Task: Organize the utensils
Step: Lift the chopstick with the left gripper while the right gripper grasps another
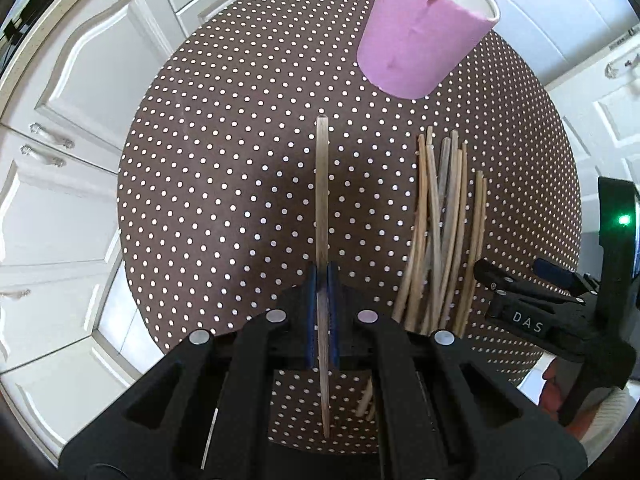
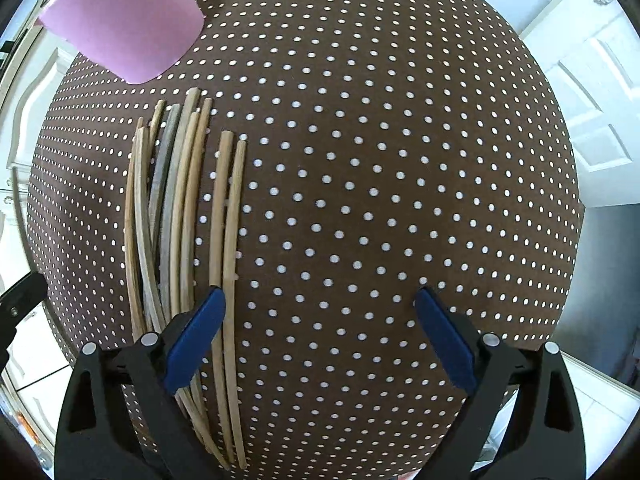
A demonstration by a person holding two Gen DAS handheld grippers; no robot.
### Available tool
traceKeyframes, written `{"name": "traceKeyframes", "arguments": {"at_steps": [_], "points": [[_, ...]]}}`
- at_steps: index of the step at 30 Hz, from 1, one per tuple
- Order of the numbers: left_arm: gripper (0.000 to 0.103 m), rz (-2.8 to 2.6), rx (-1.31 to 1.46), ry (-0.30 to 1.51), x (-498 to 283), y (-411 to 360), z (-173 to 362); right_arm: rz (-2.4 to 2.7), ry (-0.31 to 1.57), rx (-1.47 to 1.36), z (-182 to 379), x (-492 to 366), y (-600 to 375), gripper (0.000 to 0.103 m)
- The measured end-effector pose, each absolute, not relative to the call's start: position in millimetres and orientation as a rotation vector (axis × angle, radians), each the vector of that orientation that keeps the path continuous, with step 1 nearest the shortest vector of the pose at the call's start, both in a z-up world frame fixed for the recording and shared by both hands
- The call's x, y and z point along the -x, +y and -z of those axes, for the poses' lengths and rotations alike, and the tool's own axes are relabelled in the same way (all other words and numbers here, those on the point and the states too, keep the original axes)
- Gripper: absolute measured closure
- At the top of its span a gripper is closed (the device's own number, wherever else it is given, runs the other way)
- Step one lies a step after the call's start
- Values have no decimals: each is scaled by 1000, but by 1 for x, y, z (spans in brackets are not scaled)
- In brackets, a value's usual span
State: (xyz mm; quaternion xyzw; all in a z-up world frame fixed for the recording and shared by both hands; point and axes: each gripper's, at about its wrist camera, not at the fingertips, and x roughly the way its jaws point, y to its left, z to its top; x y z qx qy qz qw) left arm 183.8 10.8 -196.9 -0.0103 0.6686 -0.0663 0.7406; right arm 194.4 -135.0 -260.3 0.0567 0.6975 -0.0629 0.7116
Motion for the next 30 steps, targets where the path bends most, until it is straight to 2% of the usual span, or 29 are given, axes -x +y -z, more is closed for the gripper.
{"name": "traceKeyframes", "arguments": {"at_steps": [4,7,9,11,12,14,16,25,30], "points": [[97,173,26,1474,-188,15,201,172,1548,-83,262,-193,-112,20],[97,187,26,1475,-192,17,206,175,1539,-115,260,-190,-103,28],[97,197,23,1478,-194,18,209,157,1520,-102,256,-190,-96,40],[97,202,20,1485,-197,20,214,132,1499,-88,252,-190,-86,66],[97,202,20,1493,-199,21,217,121,1494,-88,251,-190,-82,70],[97,191,22,1505,-203,25,223,106,1490,-102,250,-191,-72,89],[97,184,32,1512,-207,31,228,94,1491,-138,250,-192,-67,96],[97,171,67,1492,-223,45,225,78,1452,-278,237,-200,-67,98],[97,171,76,1456,-233,48,211,67,1399,-278,204,-202,-81,98]]}}
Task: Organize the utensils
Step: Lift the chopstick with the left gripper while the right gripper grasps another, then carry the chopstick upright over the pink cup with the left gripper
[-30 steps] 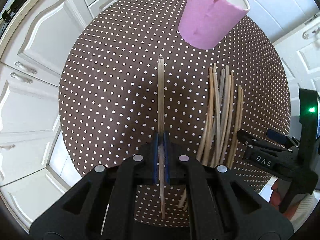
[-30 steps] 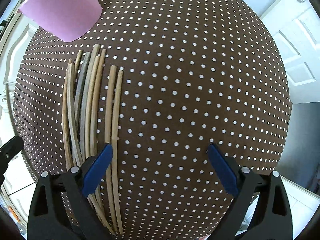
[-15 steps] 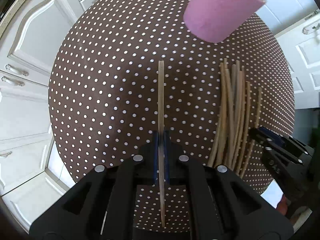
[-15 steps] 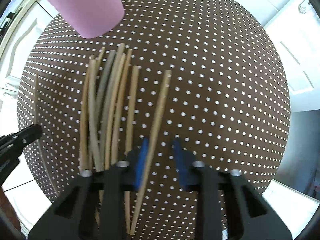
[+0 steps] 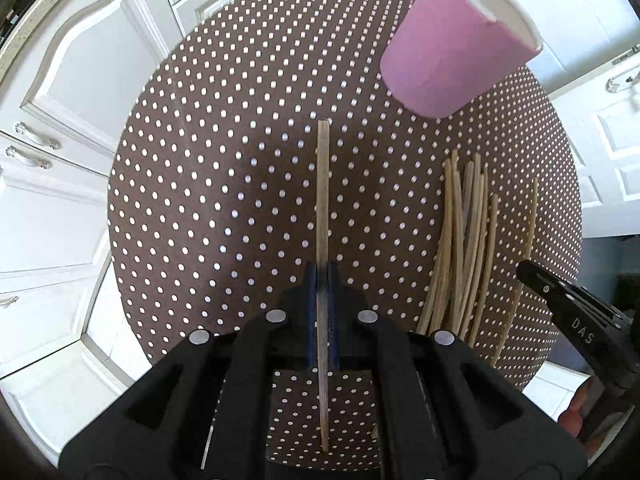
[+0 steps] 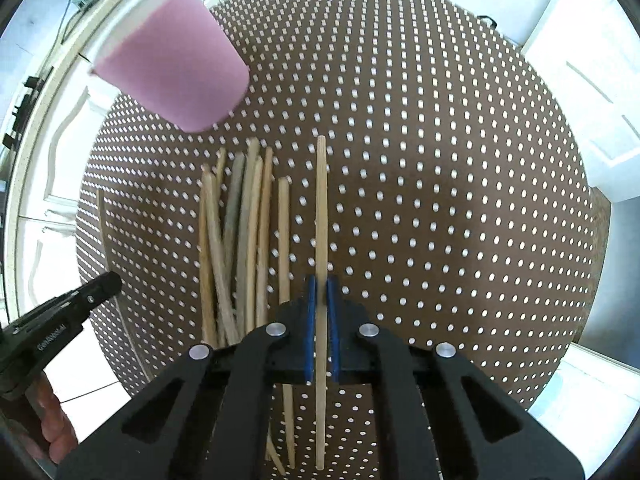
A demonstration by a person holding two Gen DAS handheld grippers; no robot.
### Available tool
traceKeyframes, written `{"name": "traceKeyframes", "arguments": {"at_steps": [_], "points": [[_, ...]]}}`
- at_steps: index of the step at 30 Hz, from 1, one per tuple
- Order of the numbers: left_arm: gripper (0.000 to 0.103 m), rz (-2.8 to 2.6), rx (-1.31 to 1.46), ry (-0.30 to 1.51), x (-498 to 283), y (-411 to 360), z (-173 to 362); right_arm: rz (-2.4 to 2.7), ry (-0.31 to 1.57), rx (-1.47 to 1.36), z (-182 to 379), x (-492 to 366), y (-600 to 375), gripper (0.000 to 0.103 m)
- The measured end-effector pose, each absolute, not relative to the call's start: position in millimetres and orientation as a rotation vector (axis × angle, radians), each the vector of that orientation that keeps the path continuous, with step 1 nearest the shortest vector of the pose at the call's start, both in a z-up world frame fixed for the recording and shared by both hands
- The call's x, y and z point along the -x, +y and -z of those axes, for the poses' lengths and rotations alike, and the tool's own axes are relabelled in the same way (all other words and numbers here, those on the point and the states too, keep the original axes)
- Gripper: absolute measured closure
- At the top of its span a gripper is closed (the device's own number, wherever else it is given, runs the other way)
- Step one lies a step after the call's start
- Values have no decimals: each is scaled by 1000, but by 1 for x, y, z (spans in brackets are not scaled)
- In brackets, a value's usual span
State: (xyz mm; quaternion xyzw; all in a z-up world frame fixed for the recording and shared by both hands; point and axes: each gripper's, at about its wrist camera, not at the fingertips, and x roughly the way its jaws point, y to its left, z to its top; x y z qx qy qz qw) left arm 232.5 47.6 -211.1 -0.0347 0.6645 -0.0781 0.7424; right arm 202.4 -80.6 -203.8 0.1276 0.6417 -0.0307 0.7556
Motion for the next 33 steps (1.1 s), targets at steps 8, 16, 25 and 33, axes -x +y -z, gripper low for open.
{"name": "traceKeyframes", "arguments": {"at_steps": [8,16,25,33], "points": [[97,109,70,1339,-238,53,170,14,1280,-244,135,-225,-94,98],[97,65,101,1247,-220,45,134,-49,1176,-223,102,-223,-122,98],[97,37,67,1140,-211,27,107,-103,1088,-220,90,-225,-123,98],[97,11,67,1064,-210,24,78,-152,980,-224,64,-238,-121,98]]}}
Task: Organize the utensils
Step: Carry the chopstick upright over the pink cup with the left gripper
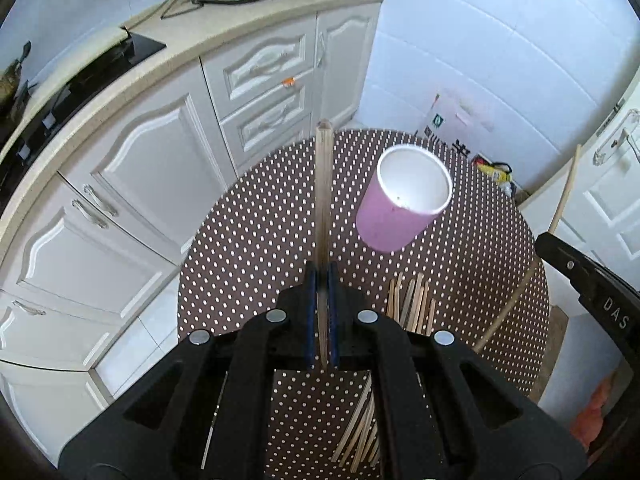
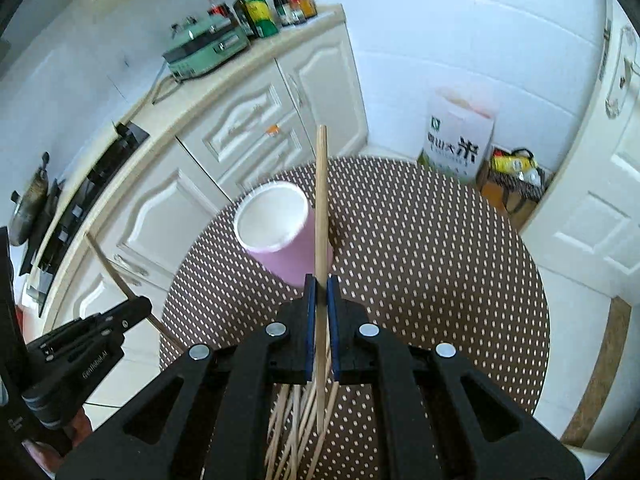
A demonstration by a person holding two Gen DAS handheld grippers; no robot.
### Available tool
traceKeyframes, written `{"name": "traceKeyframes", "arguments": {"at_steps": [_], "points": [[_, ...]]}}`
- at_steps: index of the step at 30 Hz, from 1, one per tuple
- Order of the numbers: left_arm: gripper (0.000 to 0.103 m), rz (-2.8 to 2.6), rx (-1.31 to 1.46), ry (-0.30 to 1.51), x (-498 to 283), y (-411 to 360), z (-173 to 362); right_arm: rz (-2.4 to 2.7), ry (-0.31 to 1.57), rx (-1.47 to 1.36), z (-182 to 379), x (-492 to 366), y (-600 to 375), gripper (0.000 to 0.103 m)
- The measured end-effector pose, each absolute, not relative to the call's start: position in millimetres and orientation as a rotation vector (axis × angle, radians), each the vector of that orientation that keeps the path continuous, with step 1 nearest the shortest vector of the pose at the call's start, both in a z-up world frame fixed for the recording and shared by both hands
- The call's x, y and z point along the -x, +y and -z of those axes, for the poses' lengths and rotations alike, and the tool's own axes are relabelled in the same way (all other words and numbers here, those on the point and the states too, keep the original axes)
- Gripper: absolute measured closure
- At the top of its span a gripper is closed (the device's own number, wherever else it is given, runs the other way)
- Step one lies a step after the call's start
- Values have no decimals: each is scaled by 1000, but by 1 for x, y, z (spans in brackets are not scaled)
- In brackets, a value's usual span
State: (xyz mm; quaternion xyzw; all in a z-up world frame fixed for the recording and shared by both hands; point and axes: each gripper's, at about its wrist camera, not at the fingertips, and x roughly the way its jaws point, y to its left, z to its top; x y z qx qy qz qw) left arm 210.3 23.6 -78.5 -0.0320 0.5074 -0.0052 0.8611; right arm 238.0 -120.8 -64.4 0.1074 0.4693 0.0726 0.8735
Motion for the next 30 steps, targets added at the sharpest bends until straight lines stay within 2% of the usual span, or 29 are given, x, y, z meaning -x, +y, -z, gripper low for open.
{"name": "traceKeyframes", "arguments": {"at_steps": [17,30], "points": [[97,40,85,929,-241,20,17,-179,778,-215,4,-272,-126,98],[97,112,99,858,-270,29,-29,-192,694,-218,-24,-296,-124,98]]}}
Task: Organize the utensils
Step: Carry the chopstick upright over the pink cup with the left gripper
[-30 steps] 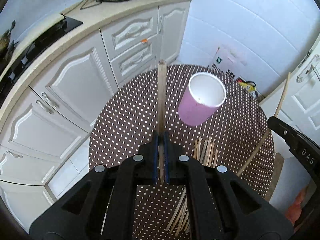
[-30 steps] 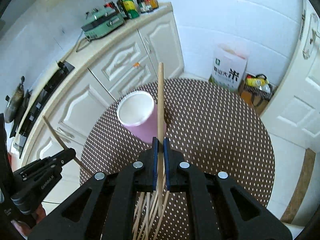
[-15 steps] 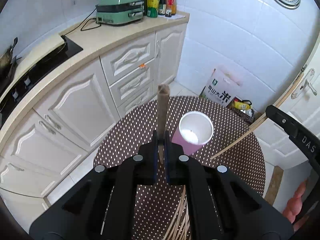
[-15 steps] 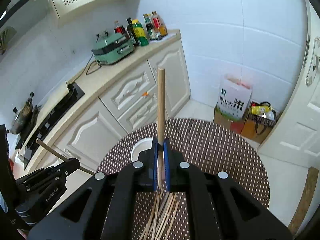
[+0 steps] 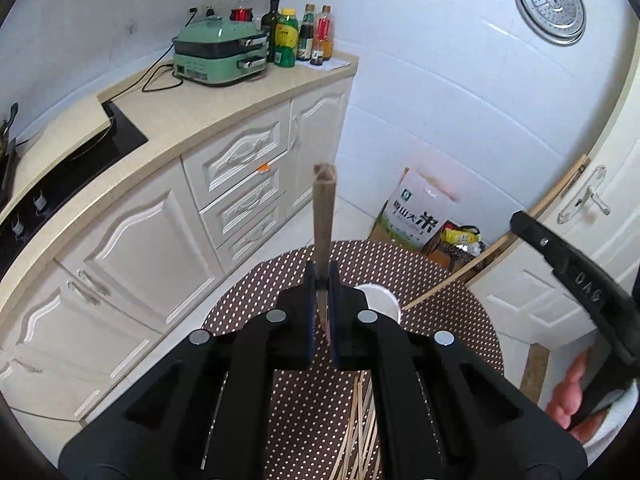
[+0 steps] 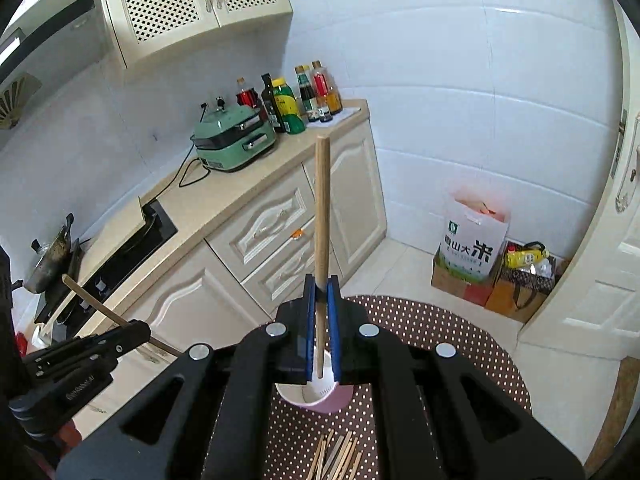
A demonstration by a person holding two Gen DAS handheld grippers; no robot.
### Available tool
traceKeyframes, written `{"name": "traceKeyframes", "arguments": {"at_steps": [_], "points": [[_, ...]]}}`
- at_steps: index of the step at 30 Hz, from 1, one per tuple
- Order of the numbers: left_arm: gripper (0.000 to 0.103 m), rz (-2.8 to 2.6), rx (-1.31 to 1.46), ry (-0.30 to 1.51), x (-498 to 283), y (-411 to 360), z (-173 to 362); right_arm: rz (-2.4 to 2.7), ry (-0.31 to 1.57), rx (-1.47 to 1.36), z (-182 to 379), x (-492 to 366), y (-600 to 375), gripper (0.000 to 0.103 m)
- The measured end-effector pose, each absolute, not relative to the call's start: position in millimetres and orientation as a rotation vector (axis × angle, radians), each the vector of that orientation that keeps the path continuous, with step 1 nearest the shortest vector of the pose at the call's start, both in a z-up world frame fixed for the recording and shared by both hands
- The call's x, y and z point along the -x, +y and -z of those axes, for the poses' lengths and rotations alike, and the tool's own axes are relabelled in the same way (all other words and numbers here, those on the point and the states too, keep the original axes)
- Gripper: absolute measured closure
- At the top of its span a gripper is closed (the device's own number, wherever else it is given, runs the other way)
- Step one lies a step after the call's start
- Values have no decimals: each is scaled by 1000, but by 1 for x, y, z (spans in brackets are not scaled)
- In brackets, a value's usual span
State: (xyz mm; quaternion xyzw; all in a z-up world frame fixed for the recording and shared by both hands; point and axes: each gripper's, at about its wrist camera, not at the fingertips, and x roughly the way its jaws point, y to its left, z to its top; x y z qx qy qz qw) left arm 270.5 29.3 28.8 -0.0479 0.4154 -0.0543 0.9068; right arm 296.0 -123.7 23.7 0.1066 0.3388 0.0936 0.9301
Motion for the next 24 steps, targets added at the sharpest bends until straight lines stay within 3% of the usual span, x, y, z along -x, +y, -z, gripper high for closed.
{"name": "traceKeyframes", "arguments": {"at_steps": [11,24], "points": [[97,154,59,831,-285,2,-39,-197,723,-255,-12,-313,-130,98],[97,188,55,975,-312,-18,18,-231,865,-238,38,-334,-111,98]]}}
